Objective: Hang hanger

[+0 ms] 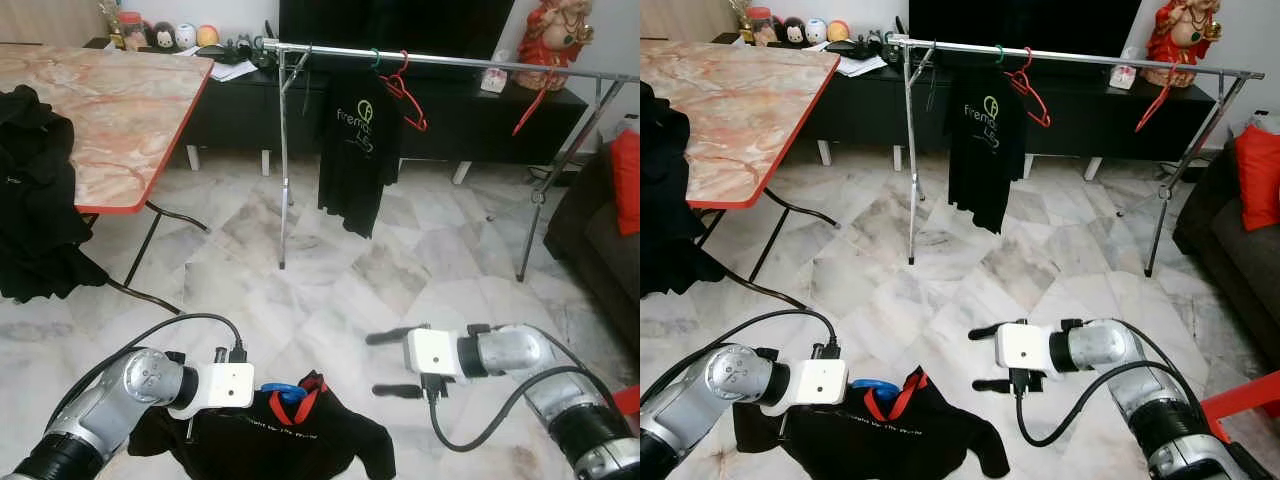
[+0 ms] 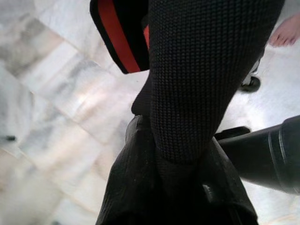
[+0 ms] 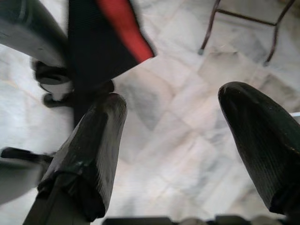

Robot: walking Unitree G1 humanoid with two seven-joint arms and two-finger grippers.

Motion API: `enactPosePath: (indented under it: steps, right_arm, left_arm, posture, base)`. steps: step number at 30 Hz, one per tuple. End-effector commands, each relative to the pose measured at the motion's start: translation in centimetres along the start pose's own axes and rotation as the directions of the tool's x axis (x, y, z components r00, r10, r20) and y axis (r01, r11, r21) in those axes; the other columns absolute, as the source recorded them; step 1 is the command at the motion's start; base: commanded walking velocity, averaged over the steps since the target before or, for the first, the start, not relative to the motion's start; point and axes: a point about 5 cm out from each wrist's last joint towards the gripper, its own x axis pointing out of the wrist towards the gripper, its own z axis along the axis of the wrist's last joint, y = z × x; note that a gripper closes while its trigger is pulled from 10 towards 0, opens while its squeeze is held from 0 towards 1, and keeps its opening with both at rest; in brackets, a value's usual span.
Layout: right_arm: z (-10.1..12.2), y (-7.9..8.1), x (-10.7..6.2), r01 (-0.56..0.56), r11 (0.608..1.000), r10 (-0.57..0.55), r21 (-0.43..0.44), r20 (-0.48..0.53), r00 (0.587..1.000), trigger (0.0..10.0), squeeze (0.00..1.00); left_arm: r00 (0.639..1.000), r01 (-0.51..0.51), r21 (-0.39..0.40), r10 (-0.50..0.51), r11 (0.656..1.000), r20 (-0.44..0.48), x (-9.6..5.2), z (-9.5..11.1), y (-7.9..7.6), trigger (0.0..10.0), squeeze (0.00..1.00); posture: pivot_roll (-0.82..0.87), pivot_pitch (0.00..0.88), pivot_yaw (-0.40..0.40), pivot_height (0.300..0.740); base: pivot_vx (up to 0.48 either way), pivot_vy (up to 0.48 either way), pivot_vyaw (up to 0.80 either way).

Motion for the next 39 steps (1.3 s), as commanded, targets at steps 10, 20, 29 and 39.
enactPosePath:
  steps: [10,20,29,39]
  right_arm:
    - [1.1,-0.8,0.6,-0.066,0.993,0.068,-0.101,0.019,0.997,10.0,0.00]
    - [1.1,-0.9,0.2,-0.126,0.977,0.128,-0.173,-0.004,0.992,10.0,1.00]
    - [-0.5,0.6,-0.6,-0.333,0.913,0.298,-0.234,-0.171,0.939,10.0,0.00]
    - [0.3,-0.4,0.3,-0.274,0.898,0.227,-0.343,-0.174,0.958,10.0,0.00]
  left_arm:
    - [0.998,-0.058,0.387,0.044,0.920,0.044,0.1,2.8,2.1,10.0,0.00]
    - [0.997,-0.079,0.526,0.061,0.847,0.053,0.4,3.2,2.5,10.0,0.00]
    - [0.992,-0.124,0.578,0.087,0.806,0.092,0.9,3.8,2.7,10.0,0.00]
    - [0.988,-0.148,0.621,0.095,0.770,0.118,1.3,4.3,2.8,10.0,0.00]
  posture:
    - [0.00,0.000,-0.102,0.740]
    - [0.00,0.000,-0.100,0.740]
    - [0.00,0.000,-0.110,0.740]
    - [0.00,0.000,-0.115,0.740]
  base:
    - [0.000,0.000,0.00]
    - [0.000,0.000,0.00]
    - [0.000,0.000,0.00]
    - [0.000,0.000,0.00]
